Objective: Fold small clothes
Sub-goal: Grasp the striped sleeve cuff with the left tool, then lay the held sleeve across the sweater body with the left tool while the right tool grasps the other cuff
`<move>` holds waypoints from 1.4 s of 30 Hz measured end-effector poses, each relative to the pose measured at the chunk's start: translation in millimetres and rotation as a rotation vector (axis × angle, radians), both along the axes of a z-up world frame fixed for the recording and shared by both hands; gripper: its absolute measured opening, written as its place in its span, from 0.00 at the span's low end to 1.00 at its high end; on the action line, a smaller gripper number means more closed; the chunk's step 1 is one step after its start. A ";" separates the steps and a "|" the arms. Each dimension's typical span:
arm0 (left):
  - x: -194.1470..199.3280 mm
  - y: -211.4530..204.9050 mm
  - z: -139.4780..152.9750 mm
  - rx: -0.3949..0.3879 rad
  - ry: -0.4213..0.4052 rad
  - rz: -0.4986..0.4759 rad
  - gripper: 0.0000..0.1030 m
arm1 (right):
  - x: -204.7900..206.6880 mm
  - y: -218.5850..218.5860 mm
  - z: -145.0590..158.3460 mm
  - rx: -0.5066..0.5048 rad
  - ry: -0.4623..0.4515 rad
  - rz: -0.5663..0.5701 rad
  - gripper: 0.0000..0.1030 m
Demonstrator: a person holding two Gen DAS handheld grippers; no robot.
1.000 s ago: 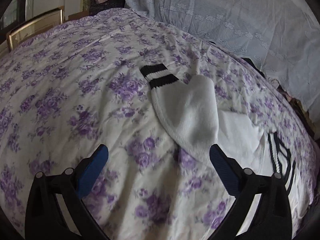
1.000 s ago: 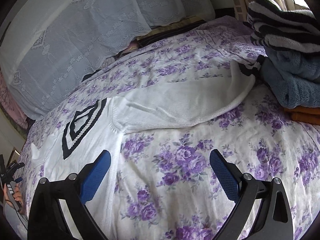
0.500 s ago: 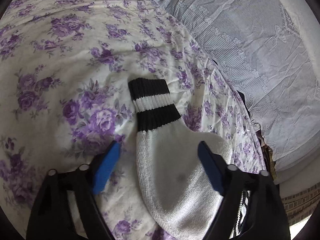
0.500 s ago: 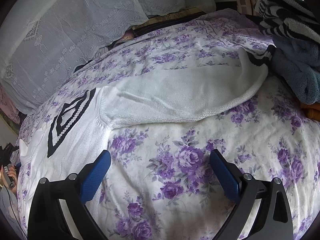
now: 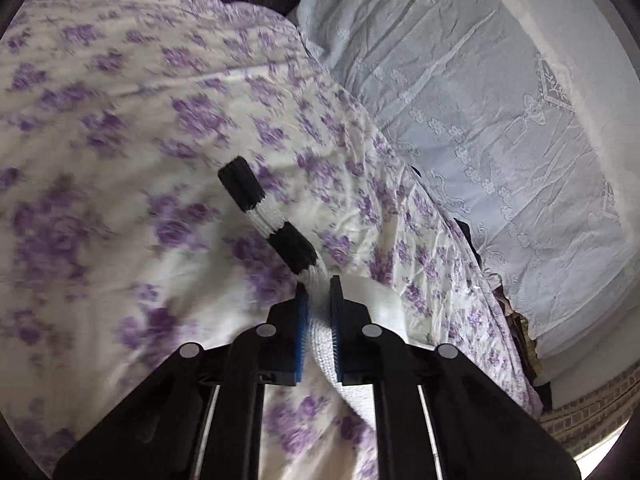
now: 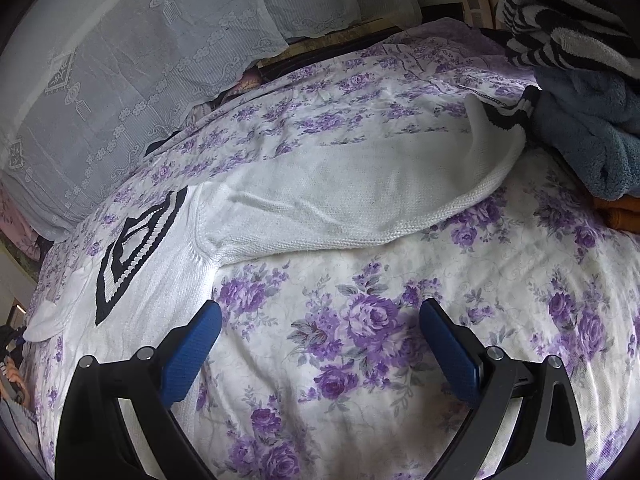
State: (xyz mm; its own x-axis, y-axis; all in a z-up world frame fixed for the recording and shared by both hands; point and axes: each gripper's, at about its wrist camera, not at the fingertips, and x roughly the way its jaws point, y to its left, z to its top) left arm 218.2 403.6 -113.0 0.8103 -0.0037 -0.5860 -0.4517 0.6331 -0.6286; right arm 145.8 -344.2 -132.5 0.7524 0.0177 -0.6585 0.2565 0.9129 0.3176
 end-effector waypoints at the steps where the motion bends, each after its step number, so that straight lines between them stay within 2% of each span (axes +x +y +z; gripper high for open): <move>1: -7.9 -0.1 -6.0 0.015 0.043 0.024 0.21 | 0.3 -1.1 -0.5 0.007 0.001 0.000 0.97; 3: -13.1 1.4 -29.1 0.045 0.204 0.075 0.30 | 0.8 -1.8 -0.7 0.012 0.003 0.001 0.97; 4: -14.6 2.6 -39.7 0.020 0.231 0.075 0.27 | 0.7 -2.2 -0.1 0.014 0.000 0.002 0.97; 5: -21.8 3.7 -37.6 -0.001 0.176 0.088 0.28 | 0.5 -3.3 0.6 0.020 -0.006 0.003 0.97; 6: -29.5 4.3 -30.1 -0.001 0.138 0.112 0.35 | 0.8 -6.3 2.6 0.027 -0.010 0.001 0.97; 7: -36.0 0.8 -20.6 0.037 0.108 0.137 0.44 | 1.1 -11.7 5.7 0.029 -0.019 -0.011 0.97; 8: -42.7 -5.2 -12.3 0.087 0.096 0.163 0.63 | 1.4 -19.9 10.6 0.020 -0.029 -0.044 0.97; 9: -48.1 -14.0 -4.7 0.138 0.088 0.181 0.75 | 2.0 -28.9 15.3 0.009 -0.036 -0.081 0.97; 10: -51.6 -23.1 -0.1 0.174 0.078 0.174 0.82 | 3.2 -39.3 20.1 0.004 -0.042 -0.117 0.97; 12: -52.3 -37.6 5.4 0.203 0.066 0.123 0.87 | 9.0 -61.9 27.5 0.007 -0.046 -0.175 0.96; 14: -45.5 -46.9 4.4 0.226 0.087 0.070 0.87 | 19.8 -80.0 30.4 0.005 -0.034 -0.217 0.95; 17: -36.0 -56.1 -0.1 0.268 0.136 0.018 0.87 | 38.6 -97.4 25.8 -0.007 0.021 -0.267 0.85; 19: -31.4 -56.1 -4.2 0.268 0.162 0.008 0.90 | 49.7 -105.9 20.7 -0.035 0.056 -0.313 0.72; 20: -29.2 -54.2 -7.3 0.254 0.172 0.004 0.90 | 54.2 -110.9 18.4 -0.051 0.070 -0.334 0.69; 22: -31.3 -50.3 -16.2 0.214 0.185 0.004 0.90 | 55.7 -122.9 12.4 -0.024 0.079 -0.368 0.55; 23: -31.5 -47.5 -18.2 0.196 0.188 0.006 0.90 | 53.0 -129.1 9.3 0.020 0.064 -0.378 0.53; 26: -32.6 -45.5 -22.9 0.171 0.193 0.012 0.90 | 43.6 -140.1 7.6 0.111 -0.002 -0.381 0.37; 27: -31.5 -46.3 -22.7 0.179 0.198 0.011 0.90 | 40.7 -141.9 9.8 0.142 -0.039 -0.368 0.23; 28: -30.1 -48.2 -22.0 0.194 0.204 0.009 0.90 | 36.2 -142.3 14.2 0.159 -0.087 -0.360 0.18; 30: -26.5 -54.2 -19.6 0.228 0.216 0.001 0.90 | 29.6 -136.0 26.1 0.098 -0.139 -0.356 0.17; 32: -22.9 -59.5 -19.1 0.256 0.228 -0.015 0.90 | 31.1 -130.9 24.6 0.055 -0.120 -0.343 0.18; 33: -20.8 -62.3 -19.0 0.269 0.236 -0.024 0.90 | 34.3 -131.3 18.4 0.039 -0.077 -0.355 0.22; 34: -19.2 -65.2 -18.9 0.284 0.243 -0.030 0.90 | 37.1 -134.5 9.9 0.040 -0.031 -0.375 0.33; 37: -17.6 -77.6 -11.0 0.342 0.242 -0.036 0.90 | 36.3 -151.4 -0.2 0.155 -0.033 -0.397 0.40; 39: -16.9 -93.7 2.7 0.373 0.212 -0.072 0.90 | 35.8 -158.9 3.1 0.177 -0.057 -0.428 0.44; 41: -16.7 -120.2 20.5 0.385 0.162 -0.135 0.90 | 38.9 -165.5 3.9 0.179 -0.070 -0.468 0.44; 42: -15.4 -136.7 29.4 0.377 0.134 -0.181 0.90 | 40.4 -167.2 4.8 0.172 -0.075 -0.482 0.38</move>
